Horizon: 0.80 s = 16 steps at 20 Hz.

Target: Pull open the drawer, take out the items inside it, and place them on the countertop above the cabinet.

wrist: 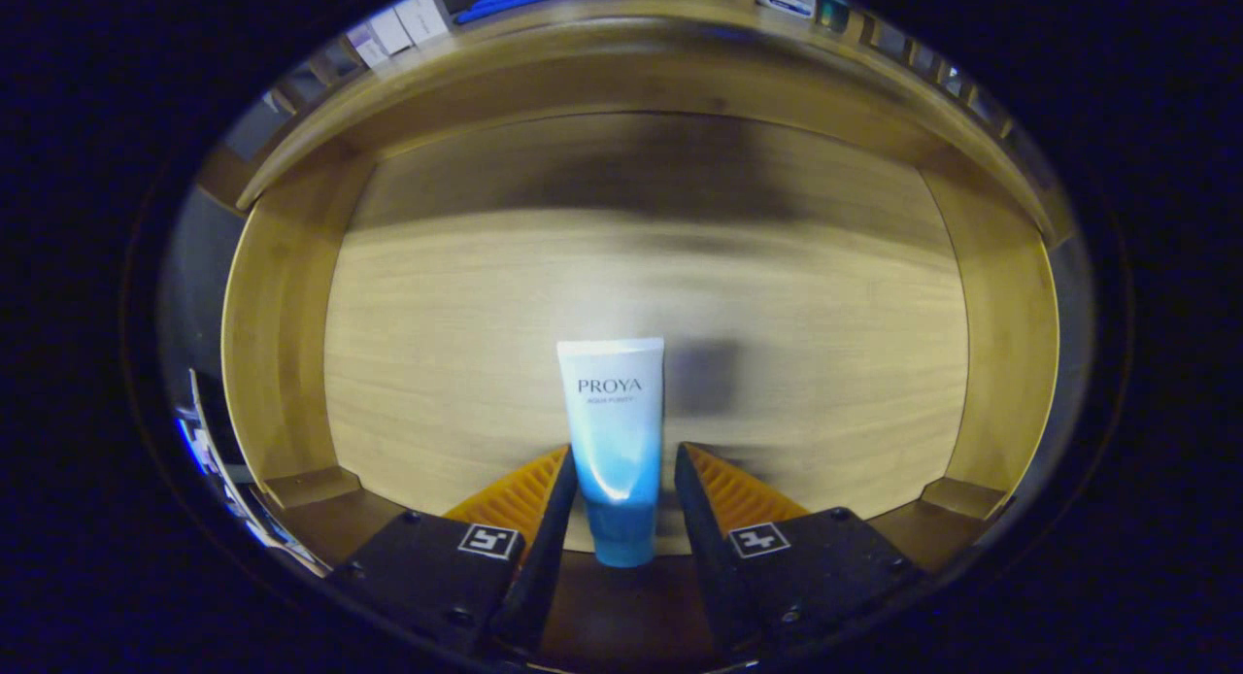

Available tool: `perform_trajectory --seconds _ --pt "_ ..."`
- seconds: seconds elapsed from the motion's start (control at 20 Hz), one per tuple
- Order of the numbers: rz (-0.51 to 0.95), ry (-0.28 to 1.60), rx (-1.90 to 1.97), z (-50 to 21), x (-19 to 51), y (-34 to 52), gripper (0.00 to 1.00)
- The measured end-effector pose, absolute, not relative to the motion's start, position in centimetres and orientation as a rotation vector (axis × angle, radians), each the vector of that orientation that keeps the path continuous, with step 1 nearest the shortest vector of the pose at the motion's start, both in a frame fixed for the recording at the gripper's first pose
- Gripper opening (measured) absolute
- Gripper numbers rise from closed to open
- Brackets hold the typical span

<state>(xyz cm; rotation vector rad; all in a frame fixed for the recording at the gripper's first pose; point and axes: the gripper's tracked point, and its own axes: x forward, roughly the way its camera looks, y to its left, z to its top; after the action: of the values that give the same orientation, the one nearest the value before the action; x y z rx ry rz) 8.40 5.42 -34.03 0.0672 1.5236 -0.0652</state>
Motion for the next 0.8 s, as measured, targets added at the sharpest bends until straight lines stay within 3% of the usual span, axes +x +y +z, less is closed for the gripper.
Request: perform_trajectory --seconds 0.05,0.15,0.8 --pt "-0.060 1.512 0.072 -34.3 8.4 5.6 0.55" --pt "-0.043 1.483 0.093 -34.0 8.8 5.6 0.51" --pt "0.005 1.280 0.123 -25.1 11.4 4.9 0.44"
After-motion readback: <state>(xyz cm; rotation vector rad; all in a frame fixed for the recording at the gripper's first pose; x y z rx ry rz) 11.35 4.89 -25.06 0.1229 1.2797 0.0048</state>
